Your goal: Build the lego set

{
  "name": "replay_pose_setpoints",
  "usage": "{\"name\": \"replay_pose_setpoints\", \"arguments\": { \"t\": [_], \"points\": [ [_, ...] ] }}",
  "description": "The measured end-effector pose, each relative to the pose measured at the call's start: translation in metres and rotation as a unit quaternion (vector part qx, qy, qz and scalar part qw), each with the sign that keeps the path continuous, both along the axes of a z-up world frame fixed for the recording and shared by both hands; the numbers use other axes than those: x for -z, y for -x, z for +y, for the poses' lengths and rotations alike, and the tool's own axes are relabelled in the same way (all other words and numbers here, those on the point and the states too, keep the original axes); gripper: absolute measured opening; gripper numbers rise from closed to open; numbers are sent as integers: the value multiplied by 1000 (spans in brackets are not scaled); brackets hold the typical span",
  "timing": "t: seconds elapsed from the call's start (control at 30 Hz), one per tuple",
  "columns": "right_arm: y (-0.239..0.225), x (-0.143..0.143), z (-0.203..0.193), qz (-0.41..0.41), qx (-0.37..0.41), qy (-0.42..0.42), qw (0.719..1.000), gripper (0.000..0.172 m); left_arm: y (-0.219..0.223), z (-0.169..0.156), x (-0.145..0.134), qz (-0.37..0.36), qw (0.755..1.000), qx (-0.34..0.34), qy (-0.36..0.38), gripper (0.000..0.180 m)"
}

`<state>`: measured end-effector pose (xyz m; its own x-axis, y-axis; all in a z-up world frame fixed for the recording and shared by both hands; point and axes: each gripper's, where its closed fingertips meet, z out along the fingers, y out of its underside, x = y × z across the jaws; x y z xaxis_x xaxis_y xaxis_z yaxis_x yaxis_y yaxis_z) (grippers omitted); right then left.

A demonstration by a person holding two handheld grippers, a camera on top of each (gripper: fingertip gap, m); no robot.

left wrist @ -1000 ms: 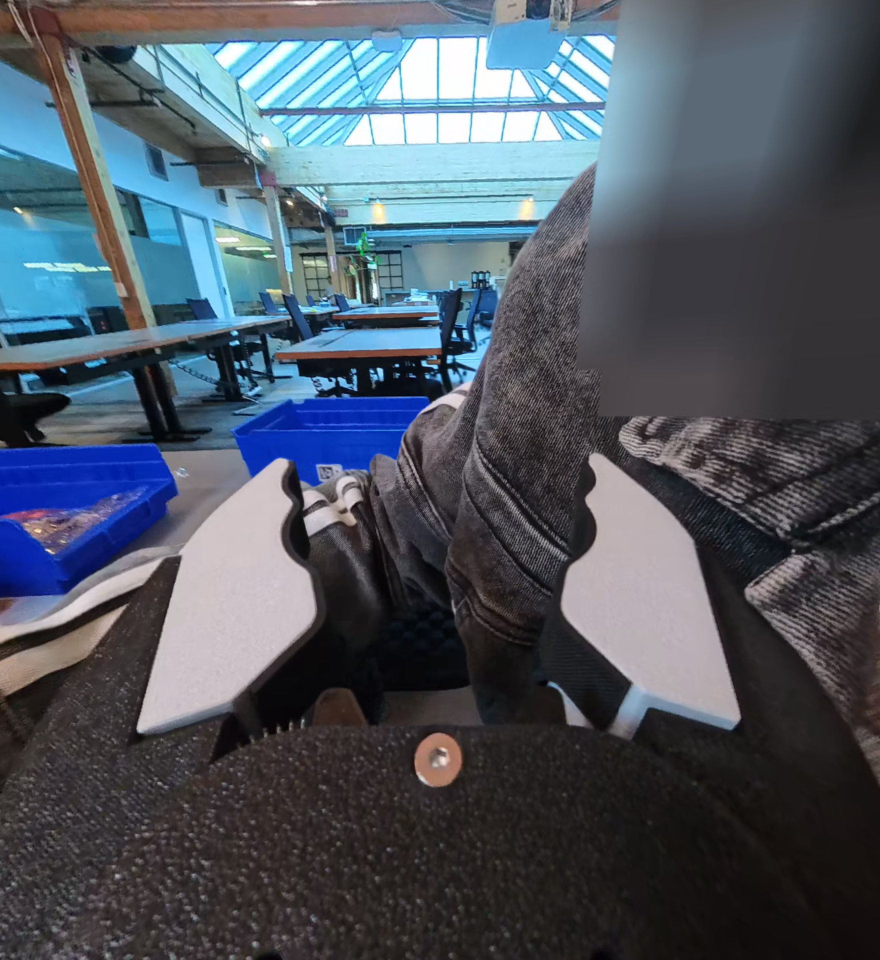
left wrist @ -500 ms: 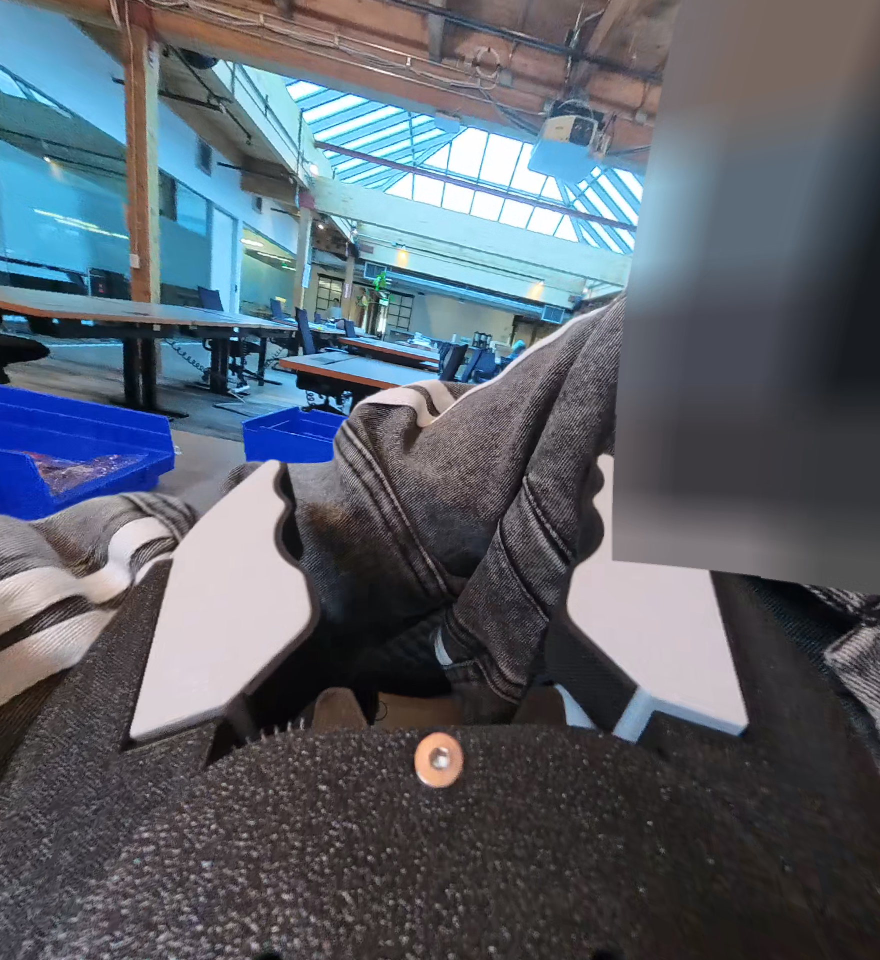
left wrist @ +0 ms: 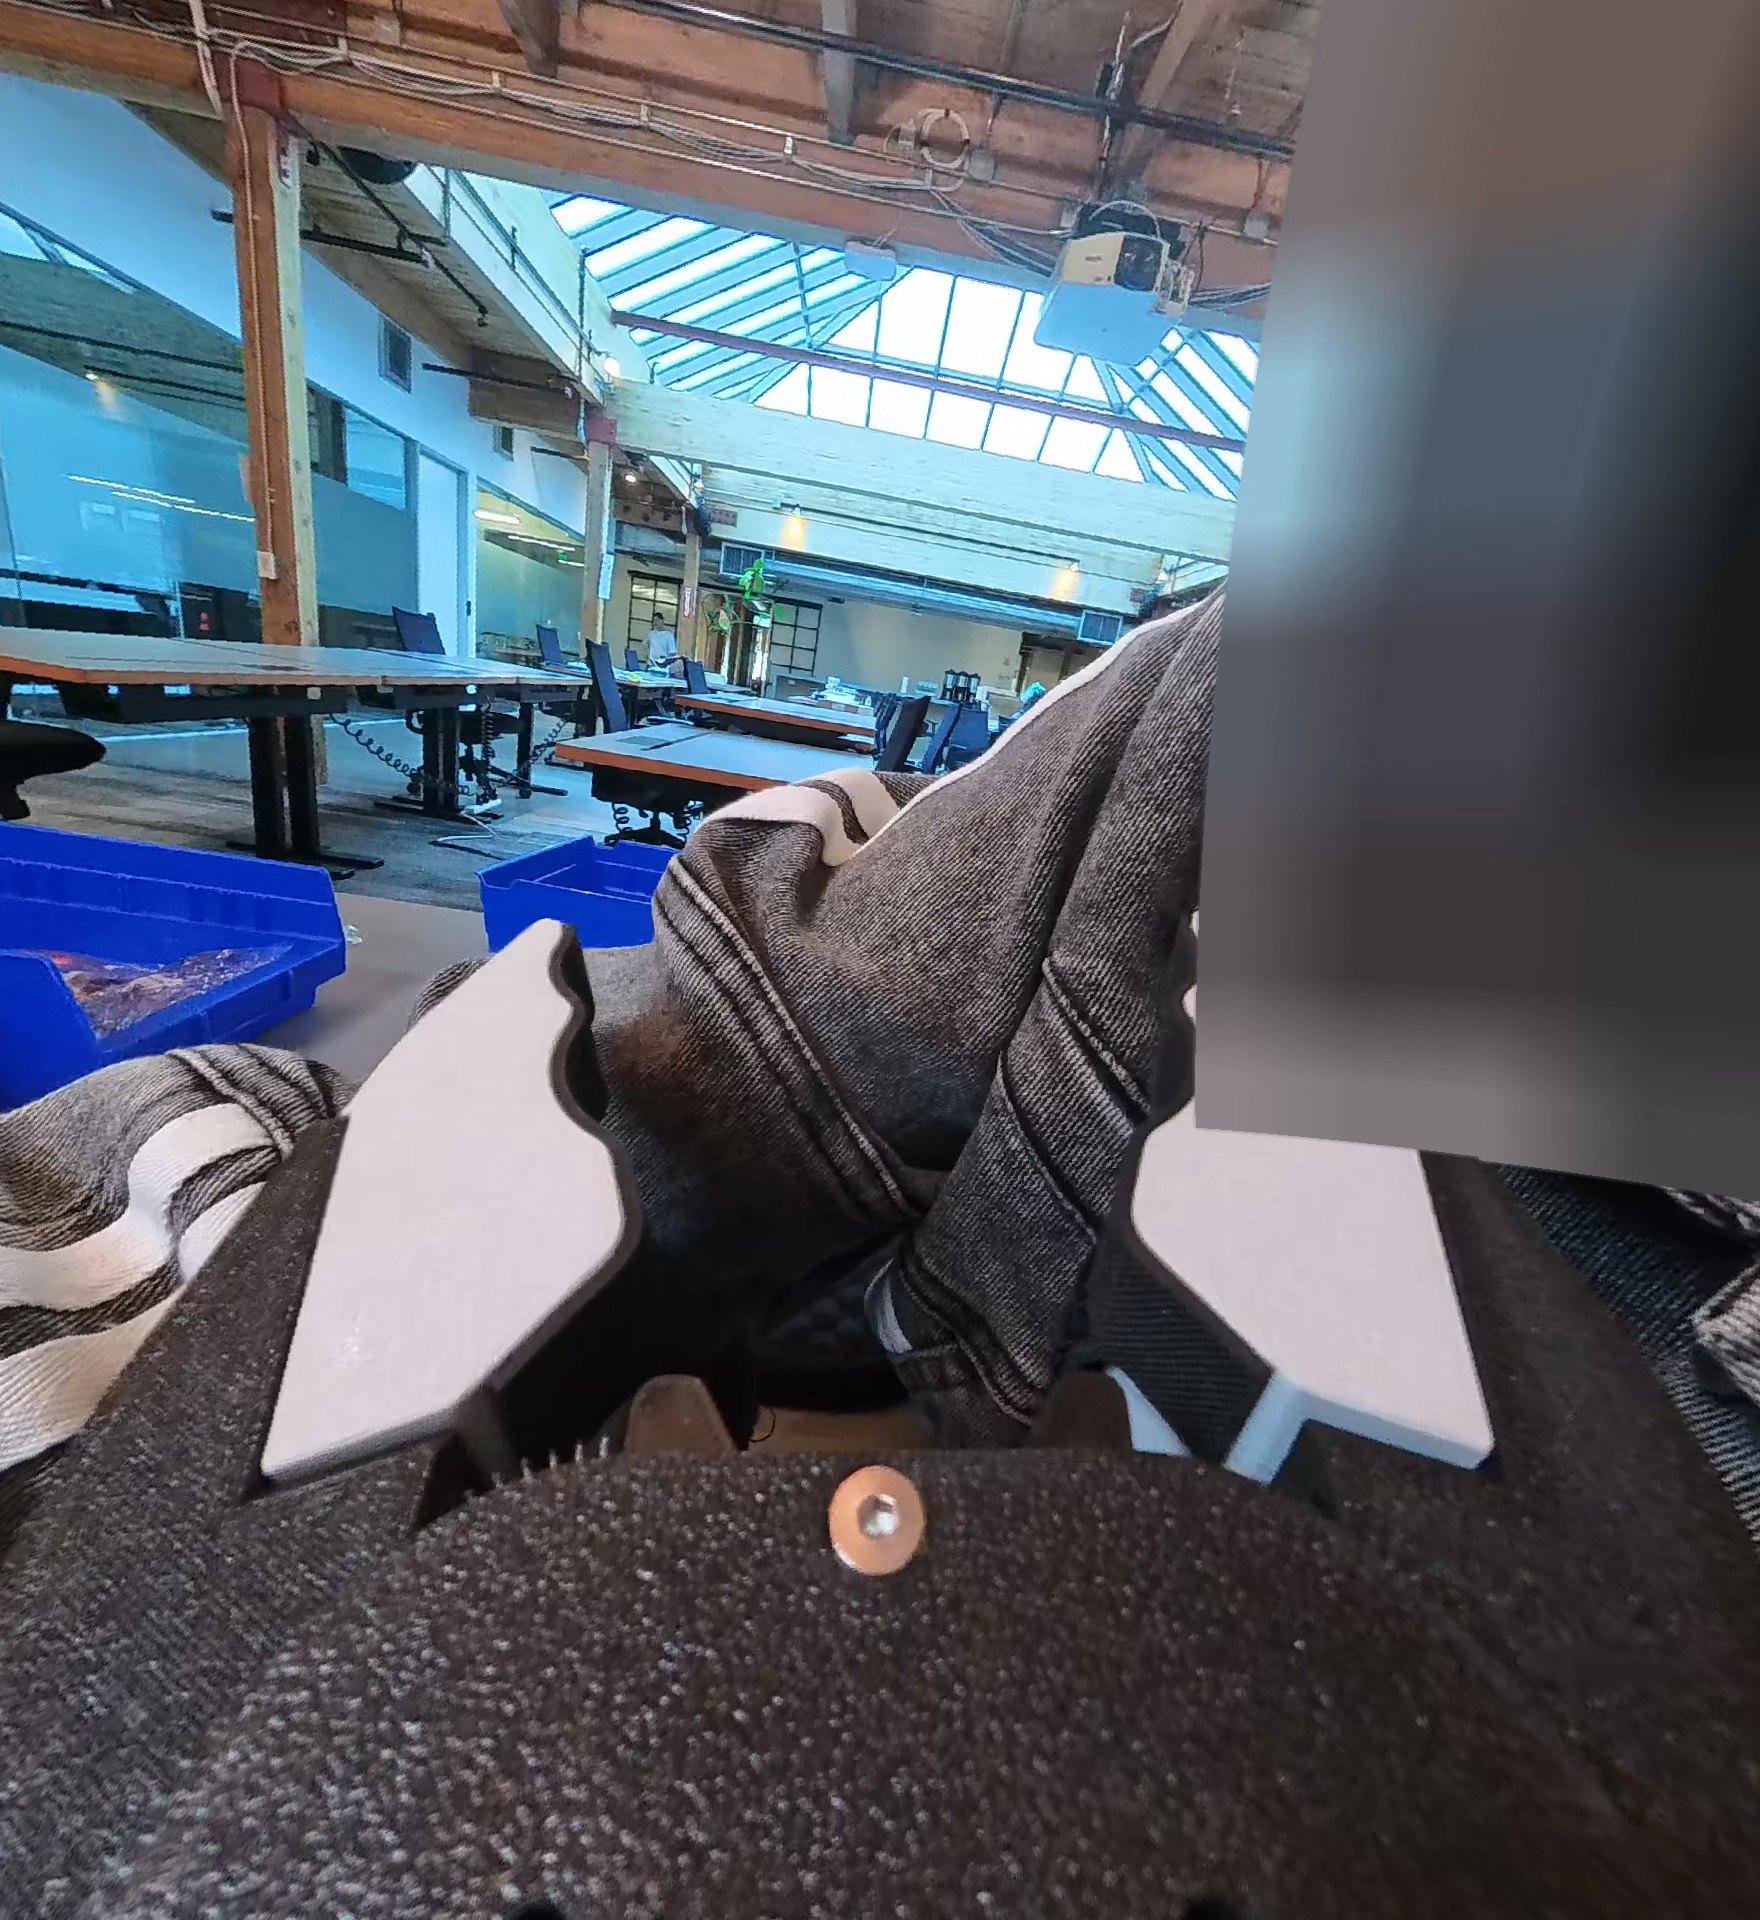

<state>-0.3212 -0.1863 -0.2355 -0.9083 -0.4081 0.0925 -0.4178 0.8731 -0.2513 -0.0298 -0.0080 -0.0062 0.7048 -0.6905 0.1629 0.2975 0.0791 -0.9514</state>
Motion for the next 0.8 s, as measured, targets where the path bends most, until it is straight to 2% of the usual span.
{"name": "replay_pose_setpoints", "arguments": {
  "t": [0.27, 0.33, 0.47, 0.57, 0.63, 0.73, 0.8],
  "points": [
    [-2, 10, 2, -10, -28, -14, 999, 15, 0, 0, 0, -4, 1000, 6, -2, 103],
    [-4, 10, -3, -21, -27, 0, 999, 8, 0, 0, 0, -5, 1000, 7, -2, 103],
    [1, 2, 4, -1, -4, 2, 1000, 7, -2, 1, 2, -5, 1000, 10, -1, 103],
    [2, -42, 16, 12, 70, 79, 994, 8, 1, 3, 1, -7, 1000, 0, -3, 103],
    [-1, -80, 43, 8, 145, 146, 978, 8, 11, 4, 1, 2, 1000, -29, -4, 103],
    [-19, -118, 111, -27, 275, 226, 934, 7, 41, -1, -6, -6, 996, -90, -14, 102],
    [-40, -117, 168, -47, 354, 244, 902, 7, 64, -7, -10, -12, 990, -137, -18, 102]
  ]
}}
